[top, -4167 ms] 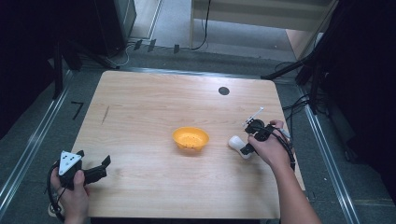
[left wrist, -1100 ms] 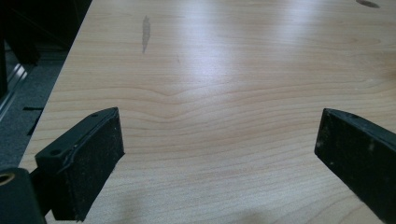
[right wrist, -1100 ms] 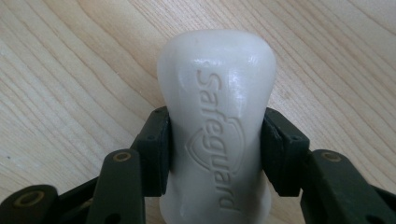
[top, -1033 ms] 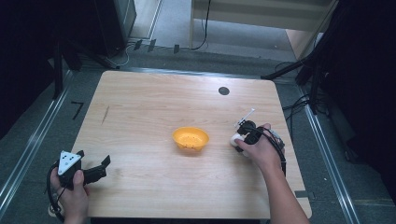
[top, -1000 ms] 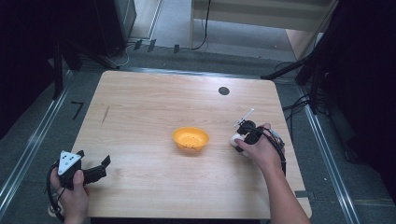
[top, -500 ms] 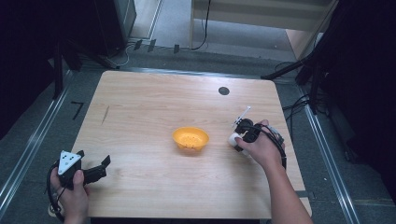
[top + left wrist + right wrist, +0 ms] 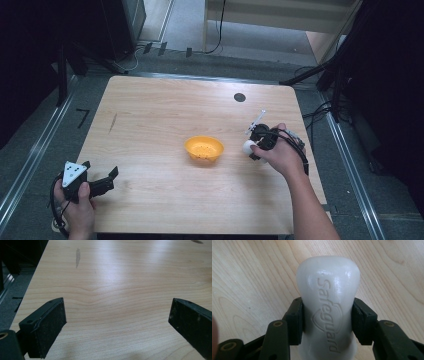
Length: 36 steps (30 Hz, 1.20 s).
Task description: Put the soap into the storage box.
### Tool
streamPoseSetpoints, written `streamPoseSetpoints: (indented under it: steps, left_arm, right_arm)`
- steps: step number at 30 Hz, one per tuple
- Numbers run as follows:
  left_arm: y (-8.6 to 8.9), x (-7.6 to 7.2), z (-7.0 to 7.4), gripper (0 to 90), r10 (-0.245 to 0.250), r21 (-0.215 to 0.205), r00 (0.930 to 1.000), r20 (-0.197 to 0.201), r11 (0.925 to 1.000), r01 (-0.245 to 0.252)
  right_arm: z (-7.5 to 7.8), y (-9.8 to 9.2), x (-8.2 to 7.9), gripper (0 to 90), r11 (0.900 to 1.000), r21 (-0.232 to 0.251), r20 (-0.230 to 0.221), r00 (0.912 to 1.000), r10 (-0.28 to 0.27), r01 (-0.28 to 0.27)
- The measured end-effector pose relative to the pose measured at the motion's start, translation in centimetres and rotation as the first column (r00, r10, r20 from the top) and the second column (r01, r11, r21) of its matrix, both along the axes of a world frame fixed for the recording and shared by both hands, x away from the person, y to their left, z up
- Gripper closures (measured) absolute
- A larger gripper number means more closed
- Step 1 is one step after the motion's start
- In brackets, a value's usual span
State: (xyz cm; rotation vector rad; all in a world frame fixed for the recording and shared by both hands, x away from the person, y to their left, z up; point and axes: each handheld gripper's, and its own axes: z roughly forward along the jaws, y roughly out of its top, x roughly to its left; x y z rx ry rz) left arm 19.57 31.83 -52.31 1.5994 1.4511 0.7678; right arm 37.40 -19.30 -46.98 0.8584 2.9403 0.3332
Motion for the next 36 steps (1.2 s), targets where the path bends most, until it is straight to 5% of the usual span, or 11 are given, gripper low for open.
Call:
streamPoseSetpoints:
  steps: [26, 36]
  left_arm:
    - [0.0, 0.0, 0.0, 1.6, 0.004, -0.003, 1.0, -0.002, 1.0, -0.004]
    - [0.1, 0.0, 0.0, 1.6, 0.004, -0.004, 1.0, -0.002, 1.0, -0.004]
  right_arm:
    - [3.7, 4.5, 0.0, 51.2, 0.991, 0.023, 0.039, 0.9903, 0.133, -0.134]
    - [4.0, 6.5, 0.1, 51.2, 0.982, 0.04, 0.04, 0.9824, 0.182, -0.184]
